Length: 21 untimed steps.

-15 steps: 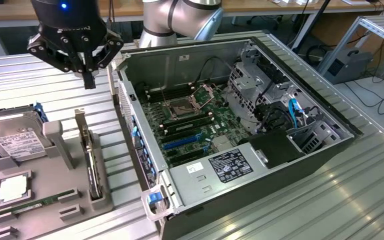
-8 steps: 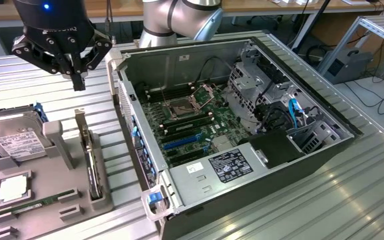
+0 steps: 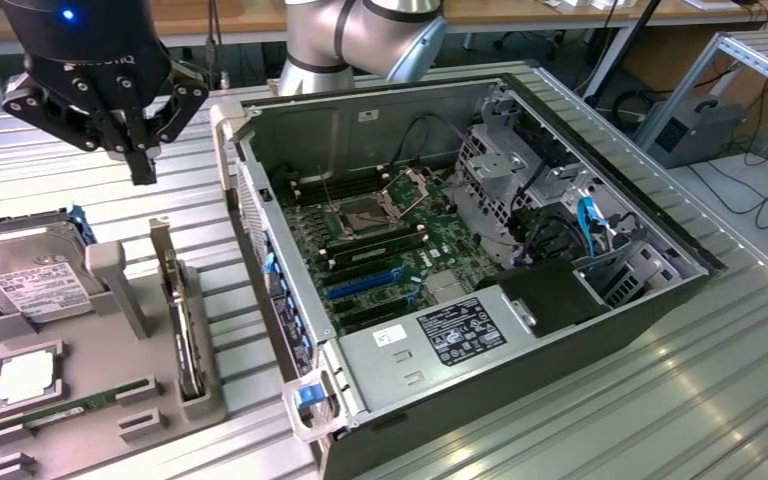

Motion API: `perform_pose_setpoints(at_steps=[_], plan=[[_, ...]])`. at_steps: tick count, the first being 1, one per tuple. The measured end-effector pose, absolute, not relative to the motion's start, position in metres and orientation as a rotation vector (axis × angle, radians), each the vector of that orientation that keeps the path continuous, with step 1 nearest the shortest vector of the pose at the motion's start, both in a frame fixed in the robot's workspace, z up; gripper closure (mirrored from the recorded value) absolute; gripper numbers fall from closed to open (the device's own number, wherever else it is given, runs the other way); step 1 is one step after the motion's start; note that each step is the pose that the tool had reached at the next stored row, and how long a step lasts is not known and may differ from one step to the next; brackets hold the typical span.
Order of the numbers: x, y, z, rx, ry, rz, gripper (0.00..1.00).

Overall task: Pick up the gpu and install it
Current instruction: 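Reach for the gpu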

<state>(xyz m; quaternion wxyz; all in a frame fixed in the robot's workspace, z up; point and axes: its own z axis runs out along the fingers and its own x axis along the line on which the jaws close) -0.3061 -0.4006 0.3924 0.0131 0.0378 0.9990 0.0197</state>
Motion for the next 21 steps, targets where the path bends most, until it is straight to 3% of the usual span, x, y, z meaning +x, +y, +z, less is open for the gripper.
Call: perform_pose_setpoints(at_steps=[12, 21], plan=[[-0.316, -0.442, 0.392, 0.118, 3.113, 0.061, 0.89], [-0.317, -0.453, 0.392, 0.118, 3.113, 0.061, 0.89]])
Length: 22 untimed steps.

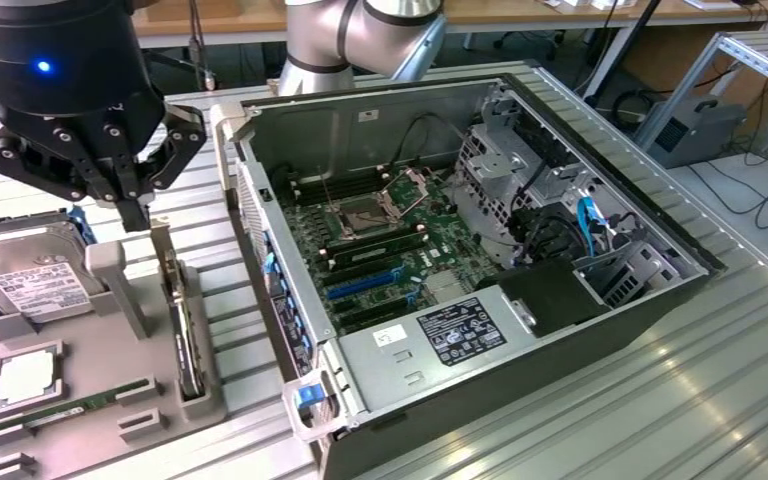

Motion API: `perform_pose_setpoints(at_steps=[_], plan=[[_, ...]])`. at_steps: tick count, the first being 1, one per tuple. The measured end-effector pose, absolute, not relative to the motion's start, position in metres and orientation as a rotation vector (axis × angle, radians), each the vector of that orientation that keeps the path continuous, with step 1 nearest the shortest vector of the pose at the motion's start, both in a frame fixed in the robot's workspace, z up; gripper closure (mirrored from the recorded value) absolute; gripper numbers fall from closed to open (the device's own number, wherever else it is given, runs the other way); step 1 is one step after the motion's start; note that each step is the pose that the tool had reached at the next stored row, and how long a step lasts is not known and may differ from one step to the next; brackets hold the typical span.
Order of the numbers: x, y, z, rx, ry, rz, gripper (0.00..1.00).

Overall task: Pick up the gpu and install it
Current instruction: 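Reach for the gpu, then pick up the gpu and move the gpu toward the slot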

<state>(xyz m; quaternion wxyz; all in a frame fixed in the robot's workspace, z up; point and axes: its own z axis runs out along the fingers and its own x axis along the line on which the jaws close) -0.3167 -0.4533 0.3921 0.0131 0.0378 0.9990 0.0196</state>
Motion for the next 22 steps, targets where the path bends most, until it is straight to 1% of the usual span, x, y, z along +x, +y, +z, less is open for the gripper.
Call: perform_pose_setpoints(at_steps=[7, 20, 21, 22], plan=[[-0.319, -0.473, 0.392, 0.118, 3.112, 0.062, 0.89], [-0.319, -0.473, 0.392, 0.118, 3.112, 0.061, 0.89], [-0.319, -0.473, 0.392, 0.118, 3.112, 0.061, 0.89], [-0.319, -0.473, 0.392, 0.118, 3.112, 0.061, 0.83]])
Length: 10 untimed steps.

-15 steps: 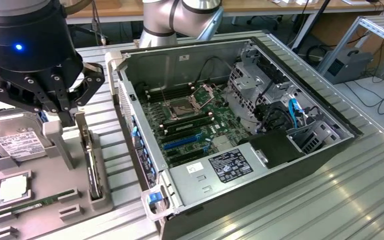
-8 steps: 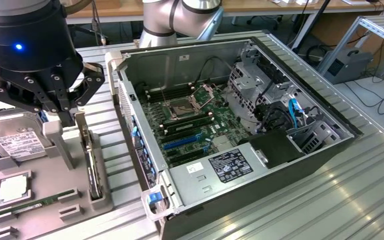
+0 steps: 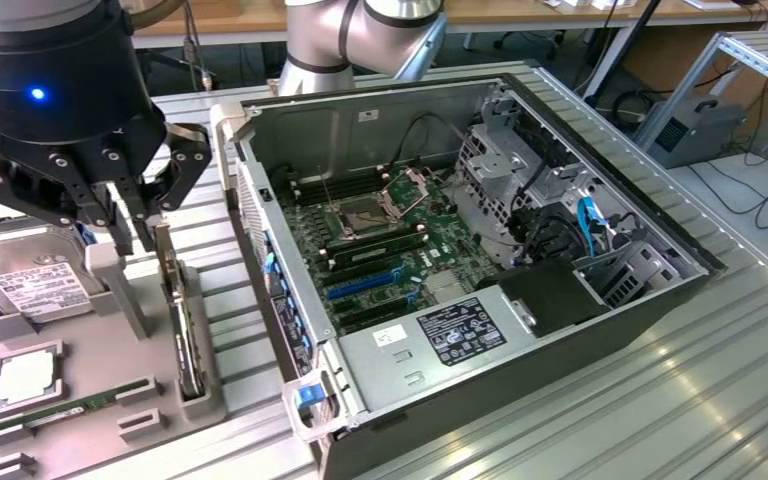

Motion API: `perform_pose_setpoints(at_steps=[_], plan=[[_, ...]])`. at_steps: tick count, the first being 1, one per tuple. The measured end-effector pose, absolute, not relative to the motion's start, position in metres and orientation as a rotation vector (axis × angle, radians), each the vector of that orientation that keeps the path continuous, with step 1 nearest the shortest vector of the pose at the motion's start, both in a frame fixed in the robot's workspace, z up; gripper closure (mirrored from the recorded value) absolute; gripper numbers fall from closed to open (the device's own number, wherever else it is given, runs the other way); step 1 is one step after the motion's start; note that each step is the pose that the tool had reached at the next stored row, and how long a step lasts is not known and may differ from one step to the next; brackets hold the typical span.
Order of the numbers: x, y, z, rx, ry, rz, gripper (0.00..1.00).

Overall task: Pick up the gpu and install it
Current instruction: 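Pick up the gpu and move the gpu toward the slot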

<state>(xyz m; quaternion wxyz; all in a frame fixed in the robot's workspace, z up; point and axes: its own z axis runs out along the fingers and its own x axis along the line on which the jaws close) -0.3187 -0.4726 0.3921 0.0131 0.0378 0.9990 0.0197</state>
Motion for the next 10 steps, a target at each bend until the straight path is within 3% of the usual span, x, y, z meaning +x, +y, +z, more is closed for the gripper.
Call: perform_pose_setpoints(at_steps=[3, 10], plan=[[-0.319, -0.473, 0.392, 0.118, 3.112, 0.061, 0.64], [-0.319, -0.473, 0.378, 0.118, 3.112, 0.061, 0.64]])
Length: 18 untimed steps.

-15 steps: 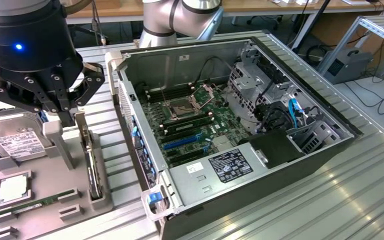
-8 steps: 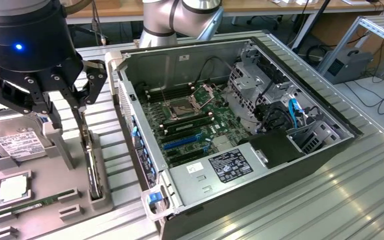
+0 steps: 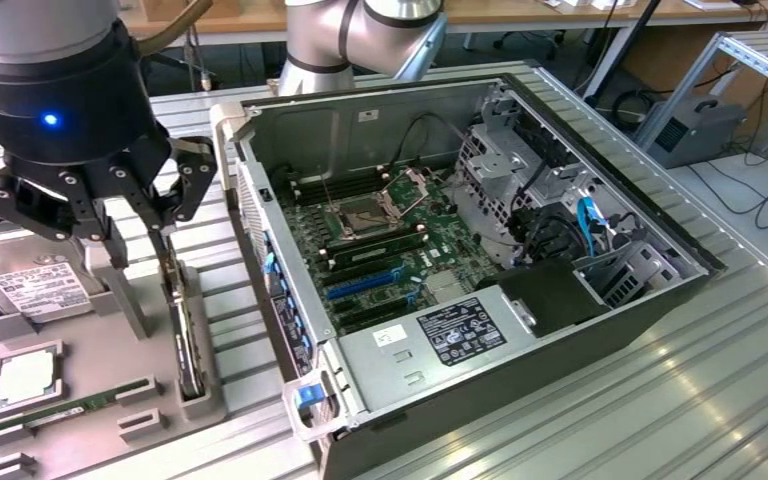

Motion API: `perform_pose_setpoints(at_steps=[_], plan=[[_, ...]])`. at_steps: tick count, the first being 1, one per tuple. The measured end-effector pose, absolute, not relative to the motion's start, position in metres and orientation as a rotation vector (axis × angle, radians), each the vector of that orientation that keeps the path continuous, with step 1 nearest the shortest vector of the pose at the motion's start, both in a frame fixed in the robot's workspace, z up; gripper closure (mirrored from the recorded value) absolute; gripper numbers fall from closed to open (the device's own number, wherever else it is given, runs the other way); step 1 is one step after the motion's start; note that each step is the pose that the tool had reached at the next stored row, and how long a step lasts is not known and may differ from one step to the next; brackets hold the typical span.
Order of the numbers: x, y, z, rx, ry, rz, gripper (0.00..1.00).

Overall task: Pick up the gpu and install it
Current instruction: 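Pick up the gpu and move the gpu toward the slot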

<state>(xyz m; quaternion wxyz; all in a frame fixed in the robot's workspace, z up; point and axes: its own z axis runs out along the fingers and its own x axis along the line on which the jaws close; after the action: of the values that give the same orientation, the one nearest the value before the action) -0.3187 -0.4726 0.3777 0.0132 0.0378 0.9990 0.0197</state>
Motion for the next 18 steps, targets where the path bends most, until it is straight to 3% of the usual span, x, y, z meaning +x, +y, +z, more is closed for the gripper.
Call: perform_pose_setpoints(at_steps=[18], plan=[[-0.319, -0.473, 0.333, 0.118, 3.112, 0.061, 0.64]])
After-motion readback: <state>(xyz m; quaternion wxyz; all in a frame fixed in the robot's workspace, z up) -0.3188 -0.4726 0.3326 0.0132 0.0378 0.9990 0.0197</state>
